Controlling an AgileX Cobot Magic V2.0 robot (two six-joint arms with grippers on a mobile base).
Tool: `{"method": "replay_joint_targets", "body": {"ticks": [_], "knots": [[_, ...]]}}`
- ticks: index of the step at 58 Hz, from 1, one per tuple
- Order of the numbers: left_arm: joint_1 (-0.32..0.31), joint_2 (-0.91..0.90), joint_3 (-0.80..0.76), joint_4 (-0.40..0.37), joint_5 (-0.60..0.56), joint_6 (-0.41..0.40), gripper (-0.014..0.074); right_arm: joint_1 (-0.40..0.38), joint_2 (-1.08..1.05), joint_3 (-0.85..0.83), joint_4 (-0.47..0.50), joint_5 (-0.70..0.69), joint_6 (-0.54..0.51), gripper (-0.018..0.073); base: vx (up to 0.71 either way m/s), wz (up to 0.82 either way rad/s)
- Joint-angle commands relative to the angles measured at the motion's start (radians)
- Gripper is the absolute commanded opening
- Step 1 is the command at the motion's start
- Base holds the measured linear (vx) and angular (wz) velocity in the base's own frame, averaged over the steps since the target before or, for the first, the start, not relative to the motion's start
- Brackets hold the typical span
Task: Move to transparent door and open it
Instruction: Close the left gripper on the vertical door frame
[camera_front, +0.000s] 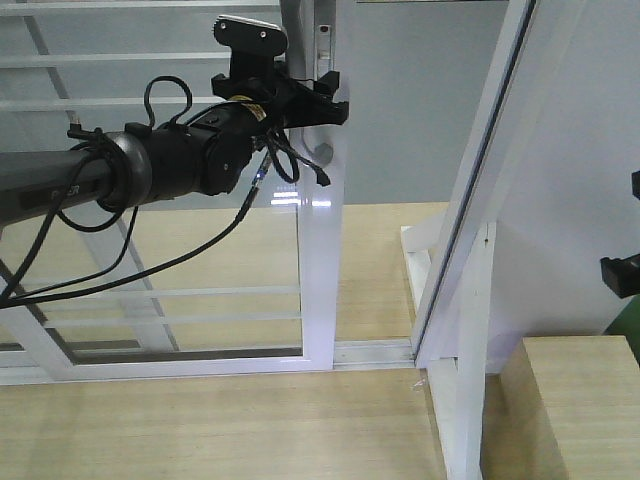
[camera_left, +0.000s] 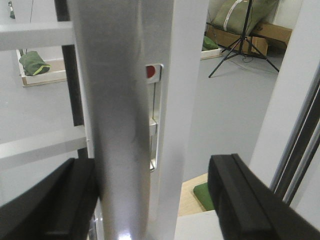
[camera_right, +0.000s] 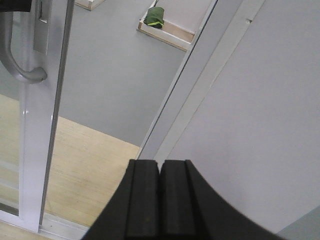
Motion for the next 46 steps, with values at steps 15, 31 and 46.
{"method": "replay_joint_targets", "body": {"ticks": [15,31,46], "knots": [[0.016,-0.058,-0.035,0.004,-0.066,0.000,0.0437,-0.003,-0.006,-0.030,-0.018,-0.077,0.003,-0.0005,0.00,0.00],[0.016,-0.058,-0.035,0.005,-0.066,0.000,0.0009,-0.003,-0.006,-0.030,-0.018,-0.079,0.003,-0.0005,0.00,0.00],[0.018,-0.061,-0.035,0.005,-0.054,0.000,-0.0006,-0.003,-0.006,-0.030,-0.018,-0.079,0.003,-0.0005,0.00,0.00]]}}
